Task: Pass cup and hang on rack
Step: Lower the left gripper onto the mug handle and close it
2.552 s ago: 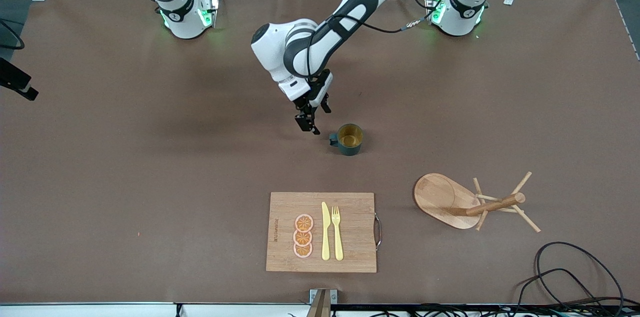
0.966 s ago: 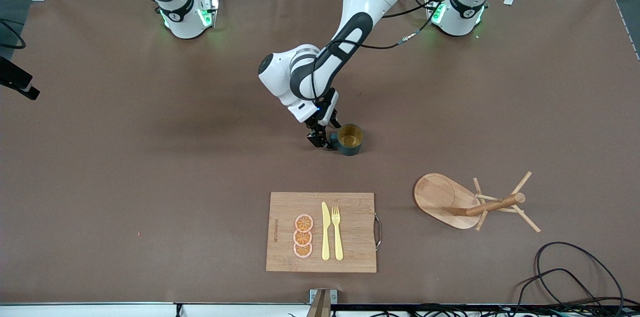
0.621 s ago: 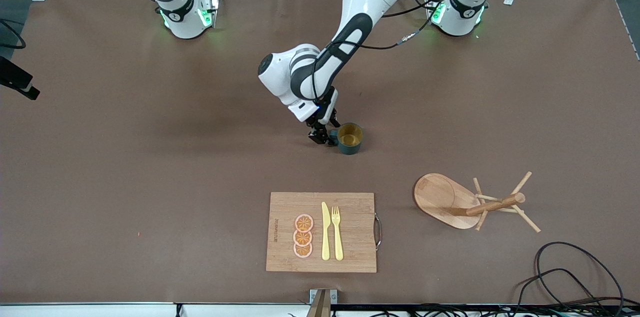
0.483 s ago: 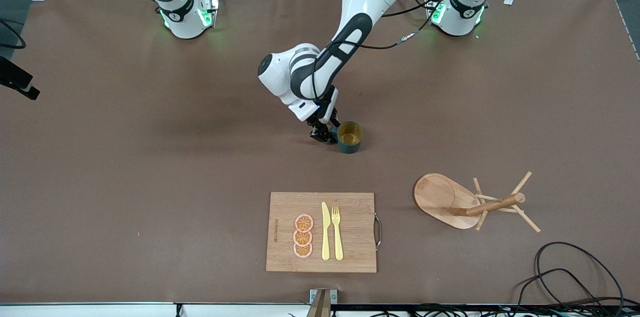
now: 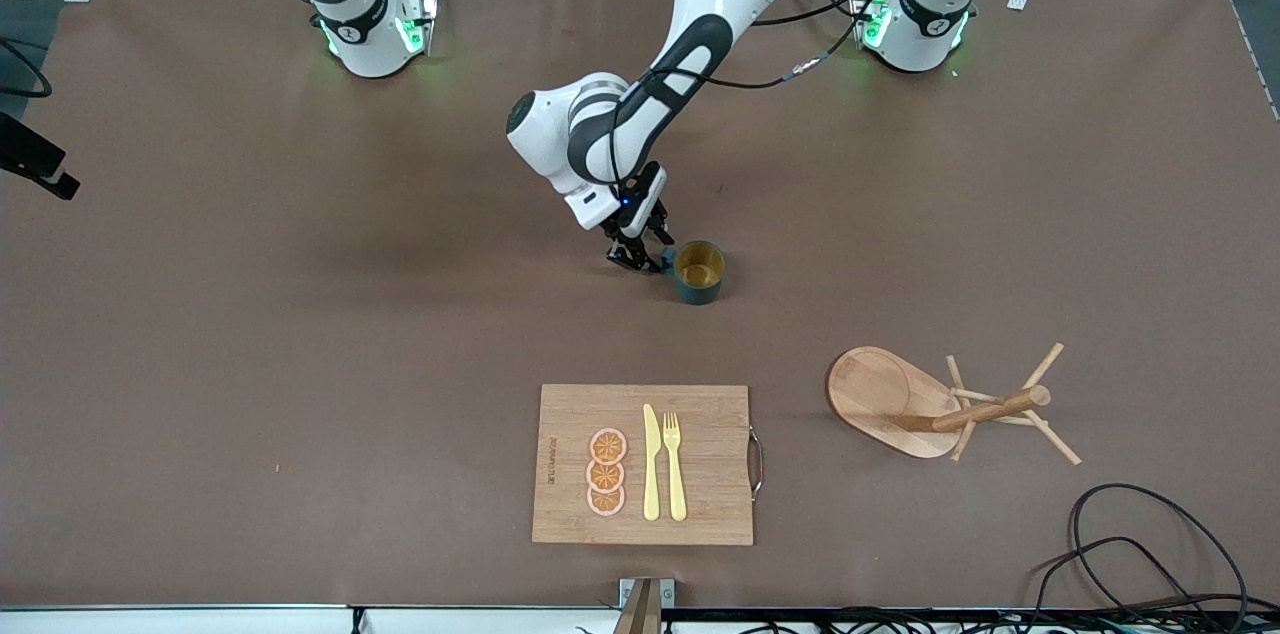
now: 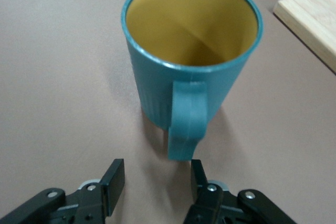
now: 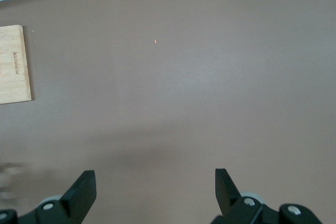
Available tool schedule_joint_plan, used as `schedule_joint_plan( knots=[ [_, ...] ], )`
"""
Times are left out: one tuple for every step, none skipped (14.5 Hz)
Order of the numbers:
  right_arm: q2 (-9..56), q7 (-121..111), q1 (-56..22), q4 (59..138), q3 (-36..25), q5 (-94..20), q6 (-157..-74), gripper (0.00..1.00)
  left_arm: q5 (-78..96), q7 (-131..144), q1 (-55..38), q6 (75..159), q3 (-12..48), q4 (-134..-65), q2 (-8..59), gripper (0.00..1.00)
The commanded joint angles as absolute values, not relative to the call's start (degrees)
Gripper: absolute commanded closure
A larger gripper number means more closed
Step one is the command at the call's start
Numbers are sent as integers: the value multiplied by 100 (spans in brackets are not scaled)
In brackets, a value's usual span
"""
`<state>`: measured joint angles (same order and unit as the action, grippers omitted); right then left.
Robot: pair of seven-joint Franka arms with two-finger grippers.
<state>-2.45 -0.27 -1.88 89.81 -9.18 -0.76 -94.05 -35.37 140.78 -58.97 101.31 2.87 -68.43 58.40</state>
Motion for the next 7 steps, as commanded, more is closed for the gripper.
schedule_joint_plan(
  knots=[
    [-220, -53, -211, 8903, -914, 9, -9334, 0, -3621, 13887, -6055, 9941, 202, -6785, 5836, 41],
    [-220, -53, -211, 8903, -914, 9, -9334, 0, -3665, 13878, -6056, 9827, 193, -6785, 5836, 41],
    [-220, -53, -211, 8903, -905, 9, -9334, 0, -3761, 13869, -6056, 9757, 193, -6785, 5819, 41],
    [-220, -44, -220, 8903, -905, 9, -9334, 0, -3779, 13826, -6056, 9669, 185, -6785, 5810, 41],
    [-220, -44, -220, 8903, -905, 9, -9343, 0, -3797, 13721, -6047, 9624, 176, -6785, 5801, 41],
    [-220, -53, -220, 8903, -905, 9, -9334, 0, -3797, 13633, -6047, 9607, 132, -6785, 5801, 41],
    [-220, -53, -220, 8895, -905, 9, -9343, 0, -3788, 13623, -6047, 9615, 88, -6759, 5801, 41]
  ],
)
